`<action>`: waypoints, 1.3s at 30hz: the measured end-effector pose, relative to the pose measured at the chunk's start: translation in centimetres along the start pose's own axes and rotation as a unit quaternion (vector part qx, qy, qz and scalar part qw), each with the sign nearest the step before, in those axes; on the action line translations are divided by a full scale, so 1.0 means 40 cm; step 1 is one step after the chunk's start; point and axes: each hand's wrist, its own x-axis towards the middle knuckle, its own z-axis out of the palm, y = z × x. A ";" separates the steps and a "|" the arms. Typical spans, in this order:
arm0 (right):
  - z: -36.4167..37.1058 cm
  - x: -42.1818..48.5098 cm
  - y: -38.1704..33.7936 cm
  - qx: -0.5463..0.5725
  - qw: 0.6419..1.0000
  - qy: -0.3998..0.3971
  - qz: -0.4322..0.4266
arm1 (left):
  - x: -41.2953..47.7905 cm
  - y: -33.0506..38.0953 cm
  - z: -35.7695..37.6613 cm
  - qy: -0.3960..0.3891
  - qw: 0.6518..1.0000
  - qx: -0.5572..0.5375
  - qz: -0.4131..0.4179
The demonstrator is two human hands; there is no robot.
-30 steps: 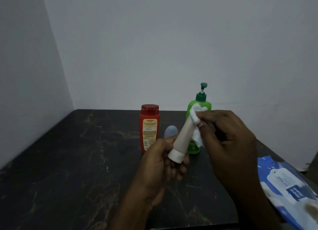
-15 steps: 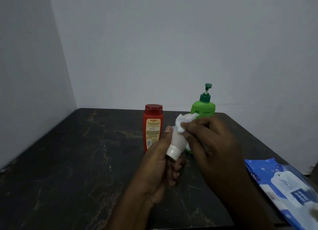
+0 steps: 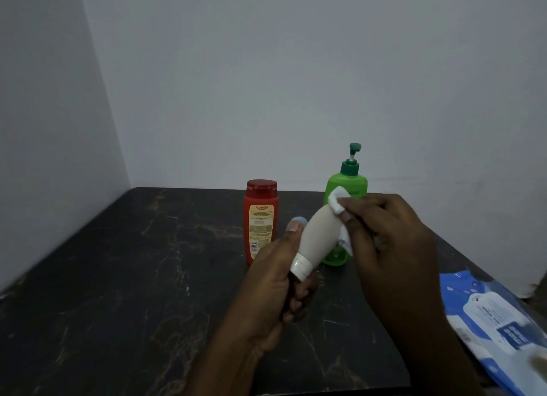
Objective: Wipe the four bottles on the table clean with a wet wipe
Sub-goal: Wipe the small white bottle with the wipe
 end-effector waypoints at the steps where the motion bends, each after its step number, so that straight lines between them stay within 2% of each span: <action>1: 0.002 -0.001 -0.003 -0.001 1.000 0.001 0.002 | 0.000 0.000 0.003 0.000 1.000 -0.002 0.003; 4: 0.002 -0.006 -0.026 0.026 0.998 -0.038 -0.050 | 0.002 -0.002 0.003 0.007 1.000 -0.013 0.028; 9: -0.019 -0.014 -0.062 0.104 0.968 -0.179 -0.140 | 0.007 -0.004 -0.010 0.035 0.998 -0.019 0.043; 12: -0.026 -0.007 -0.044 0.076 0.982 -0.132 -0.116 | 0.003 -0.002 -0.010 0.005 0.999 -0.007 0.032; 15: -0.020 0.000 -0.013 0.020 0.998 -0.034 -0.041 | 0.000 -0.001 -0.009 -0.007 1.000 0.001 0.004; 18: -0.011 0.003 0.005 0.005 1.000 0.005 0.007 | -0.001 -0.001 -0.003 -0.014 1.000 -0.014 -0.013; 22: -0.009 0.000 -0.018 0.035 0.998 -0.023 -0.041 | 0.009 -0.011 -0.003 -0.054 0.989 -0.140 -0.017; 25: -0.022 -0.008 -0.046 0.089 0.981 -0.120 -0.121 | 0.017 -0.006 -0.018 -0.117 0.964 -0.237 -0.033; 27: -0.037 -0.006 -0.050 0.107 0.969 -0.163 -0.154 | 0.020 -0.002 -0.030 -0.154 0.953 -0.255 -0.052; 29: -0.045 -0.001 -0.044 0.089 0.974 -0.147 -0.150 | 0.020 0.000 -0.032 -0.192 0.944 -0.260 -0.062; 34: -0.031 0.005 -0.011 0.016 0.999 0.011 -0.048 | 0.020 -0.004 -0.027 -0.200 0.938 -0.263 -0.101; 37: -0.022 0.003 -0.010 0.026 0.999 0.031 -0.032 | 0.024 -0.007 -0.031 -0.213 0.931 -0.279 -0.100; 39: -0.019 0.001 -0.024 0.059 0.996 0.000 -0.070 | 0.033 -0.007 -0.039 -0.226 0.920 -0.307 -0.092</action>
